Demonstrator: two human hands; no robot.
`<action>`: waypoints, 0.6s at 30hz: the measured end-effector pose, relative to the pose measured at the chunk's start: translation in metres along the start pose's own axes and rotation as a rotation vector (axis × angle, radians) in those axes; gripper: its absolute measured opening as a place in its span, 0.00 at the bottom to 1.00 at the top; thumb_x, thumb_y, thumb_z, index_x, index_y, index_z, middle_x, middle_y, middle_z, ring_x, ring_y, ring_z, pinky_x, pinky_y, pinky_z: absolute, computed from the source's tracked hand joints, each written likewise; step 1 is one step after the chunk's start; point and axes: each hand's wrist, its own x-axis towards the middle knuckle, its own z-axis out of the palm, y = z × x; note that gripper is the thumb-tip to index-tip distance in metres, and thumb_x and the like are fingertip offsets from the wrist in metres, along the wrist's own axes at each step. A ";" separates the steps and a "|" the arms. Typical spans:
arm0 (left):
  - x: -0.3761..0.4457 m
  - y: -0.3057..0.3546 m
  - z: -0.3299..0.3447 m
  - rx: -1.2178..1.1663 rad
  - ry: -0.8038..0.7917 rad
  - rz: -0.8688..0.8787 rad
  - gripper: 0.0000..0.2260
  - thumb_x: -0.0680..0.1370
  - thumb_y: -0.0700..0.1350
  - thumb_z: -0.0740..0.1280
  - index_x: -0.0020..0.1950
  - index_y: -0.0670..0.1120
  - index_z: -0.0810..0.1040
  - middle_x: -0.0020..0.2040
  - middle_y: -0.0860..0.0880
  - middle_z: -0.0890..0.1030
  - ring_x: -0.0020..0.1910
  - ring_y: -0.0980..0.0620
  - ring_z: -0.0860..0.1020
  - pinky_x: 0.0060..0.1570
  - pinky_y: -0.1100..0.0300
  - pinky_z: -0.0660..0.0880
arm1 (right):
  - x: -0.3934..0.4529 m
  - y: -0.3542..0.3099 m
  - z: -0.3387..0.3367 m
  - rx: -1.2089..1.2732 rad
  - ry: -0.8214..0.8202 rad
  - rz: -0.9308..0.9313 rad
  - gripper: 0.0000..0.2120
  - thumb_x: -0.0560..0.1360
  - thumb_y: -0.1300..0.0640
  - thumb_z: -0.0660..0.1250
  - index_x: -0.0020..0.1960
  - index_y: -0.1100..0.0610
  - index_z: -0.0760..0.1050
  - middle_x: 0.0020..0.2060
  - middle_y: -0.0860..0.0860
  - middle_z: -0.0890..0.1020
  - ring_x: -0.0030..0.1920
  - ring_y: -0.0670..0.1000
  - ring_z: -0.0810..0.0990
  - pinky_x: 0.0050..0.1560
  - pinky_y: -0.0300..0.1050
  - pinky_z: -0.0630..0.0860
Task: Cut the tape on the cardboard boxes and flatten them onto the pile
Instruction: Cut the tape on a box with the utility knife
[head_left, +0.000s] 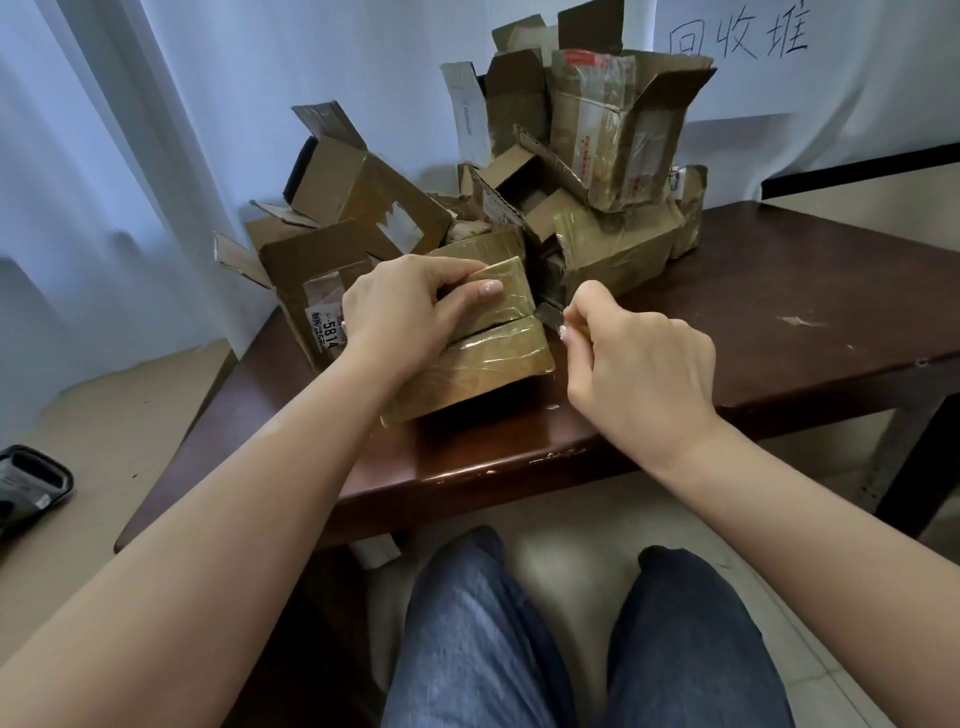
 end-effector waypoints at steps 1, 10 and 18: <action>-0.002 0.002 0.002 0.016 -0.007 0.010 0.17 0.74 0.66 0.62 0.60 0.64 0.78 0.54 0.56 0.83 0.57 0.51 0.78 0.50 0.55 0.68 | -0.002 0.002 -0.001 -0.006 -0.028 -0.004 0.03 0.75 0.57 0.67 0.46 0.56 0.74 0.23 0.50 0.73 0.25 0.59 0.77 0.27 0.35 0.51; -0.005 0.021 0.004 0.152 -0.051 0.050 0.19 0.75 0.67 0.60 0.62 0.64 0.77 0.56 0.55 0.83 0.58 0.49 0.77 0.47 0.57 0.66 | -0.042 0.027 -0.007 0.067 -0.240 0.088 0.04 0.79 0.51 0.60 0.51 0.51 0.72 0.32 0.45 0.74 0.37 0.55 0.80 0.34 0.43 0.65; -0.009 0.001 0.007 0.026 -0.384 0.194 0.31 0.75 0.58 0.67 0.76 0.52 0.64 0.74 0.51 0.68 0.75 0.49 0.62 0.71 0.50 0.62 | -0.031 0.046 0.010 0.206 -0.297 0.283 0.03 0.82 0.55 0.56 0.53 0.51 0.61 0.41 0.48 0.80 0.38 0.52 0.76 0.32 0.45 0.64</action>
